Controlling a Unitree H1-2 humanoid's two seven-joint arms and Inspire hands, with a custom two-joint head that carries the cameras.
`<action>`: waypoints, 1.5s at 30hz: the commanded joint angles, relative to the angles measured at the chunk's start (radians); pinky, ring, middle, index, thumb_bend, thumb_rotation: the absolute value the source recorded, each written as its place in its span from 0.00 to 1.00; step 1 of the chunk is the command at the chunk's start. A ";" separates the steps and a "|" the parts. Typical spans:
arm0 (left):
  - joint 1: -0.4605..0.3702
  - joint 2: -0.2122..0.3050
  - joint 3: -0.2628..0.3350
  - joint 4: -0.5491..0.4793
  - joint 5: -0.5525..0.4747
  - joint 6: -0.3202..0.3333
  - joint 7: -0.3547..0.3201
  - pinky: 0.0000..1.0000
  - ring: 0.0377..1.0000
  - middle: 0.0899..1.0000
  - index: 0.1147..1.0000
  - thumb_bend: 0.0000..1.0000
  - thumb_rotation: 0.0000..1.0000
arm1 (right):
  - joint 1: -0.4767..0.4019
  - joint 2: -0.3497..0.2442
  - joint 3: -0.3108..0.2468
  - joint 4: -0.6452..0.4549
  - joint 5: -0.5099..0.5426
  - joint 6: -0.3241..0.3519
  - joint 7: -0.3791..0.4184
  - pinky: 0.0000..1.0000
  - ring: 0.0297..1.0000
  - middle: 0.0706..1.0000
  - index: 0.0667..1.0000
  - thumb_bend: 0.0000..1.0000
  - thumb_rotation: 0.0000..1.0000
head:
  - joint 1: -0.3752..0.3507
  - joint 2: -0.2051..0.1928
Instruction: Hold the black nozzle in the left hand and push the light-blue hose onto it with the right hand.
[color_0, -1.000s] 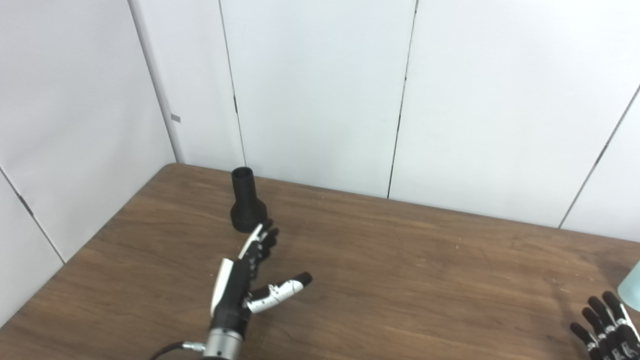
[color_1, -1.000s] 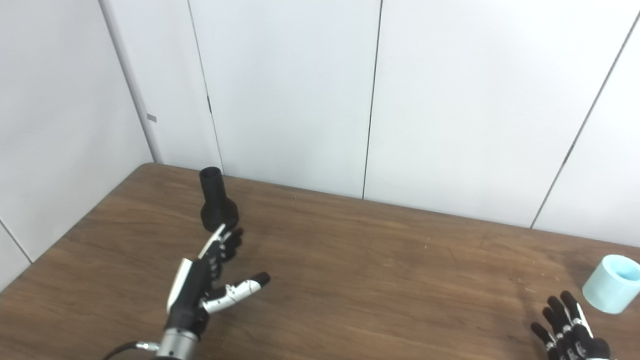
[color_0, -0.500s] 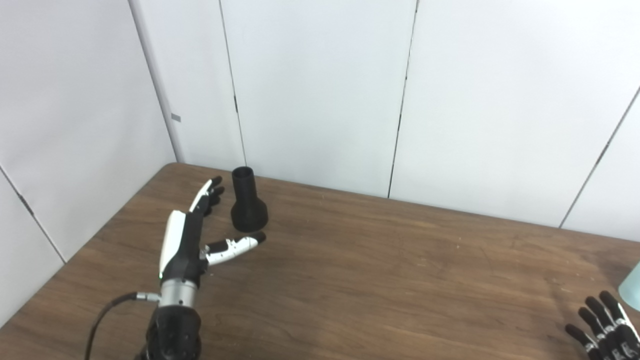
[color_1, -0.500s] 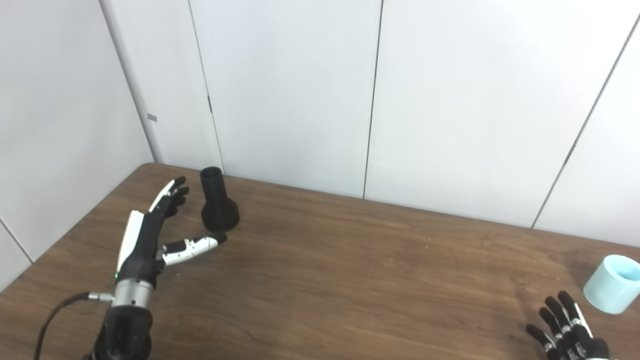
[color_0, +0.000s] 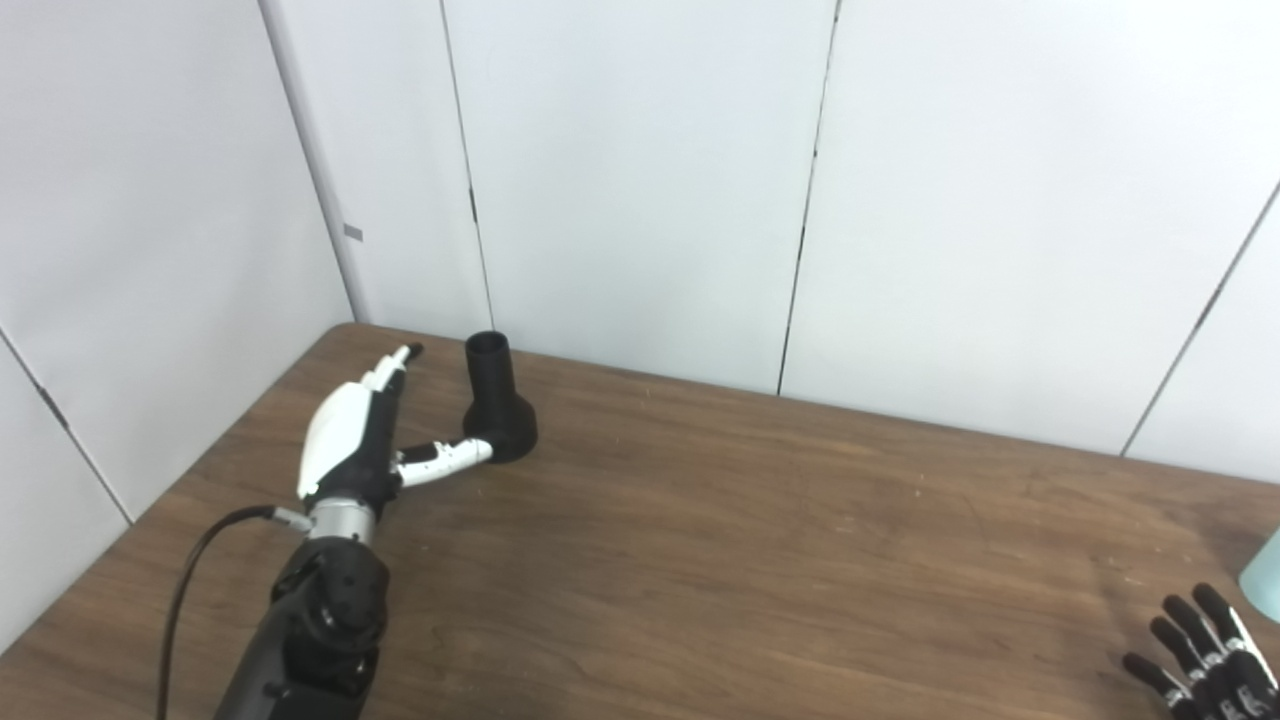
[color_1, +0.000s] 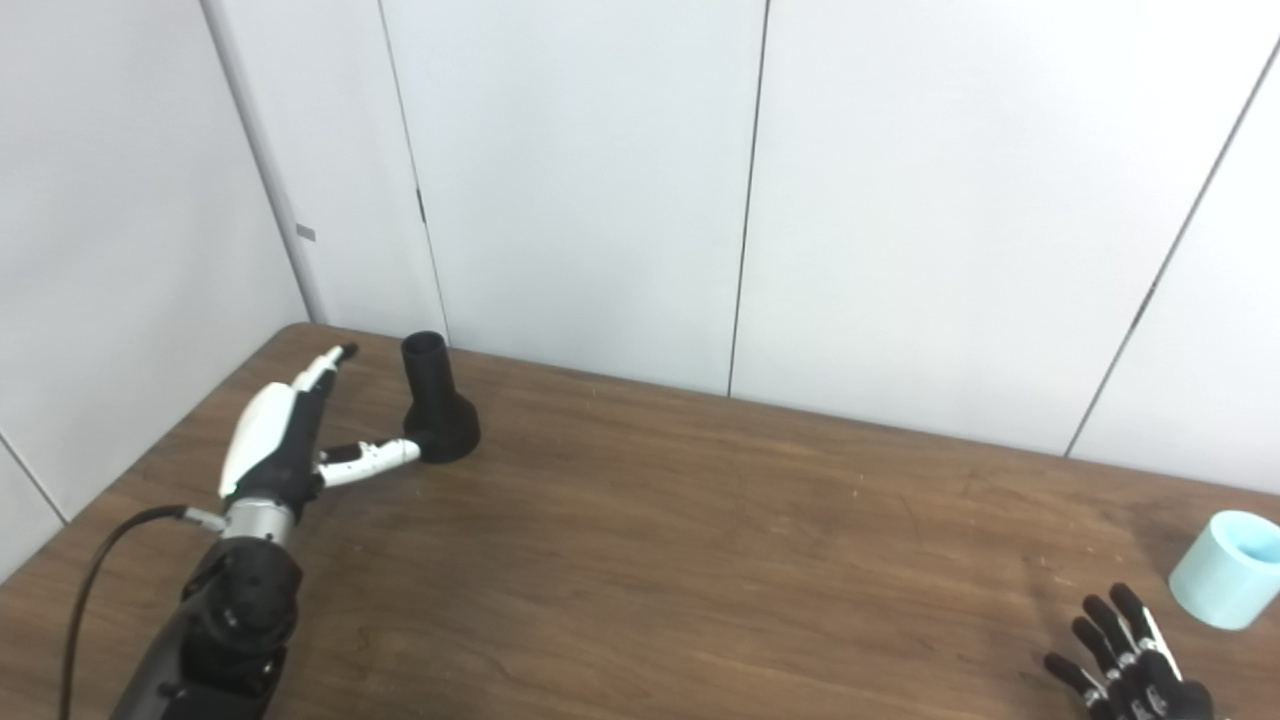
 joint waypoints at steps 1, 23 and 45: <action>-0.070 0.054 -0.014 0.036 0.029 -0.004 0.004 1.00 1.00 1.00 0.91 0.93 0.45 | 0.014 -0.004 0.002 0.048 0.001 -0.028 0.014 0.80 0.95 0.95 0.99 0.64 1.00 | 0.000 0.002; -0.244 0.079 -0.142 0.327 0.001 -0.003 -0.046 1.00 1.00 1.00 0.90 1.00 0.50 | 0.024 -0.010 0.008 0.035 -0.010 -0.010 0.007 0.79 0.94 0.92 0.99 0.66 1.00 | -0.011 0.026; -0.273 0.081 -0.200 0.389 0.006 -0.028 -0.013 1.00 1.00 1.00 0.88 1.00 0.39 | 0.038 -0.002 0.010 -0.001 -0.022 0.012 -0.012 0.80 0.94 0.91 0.98 0.67 1.00 | -0.024 0.052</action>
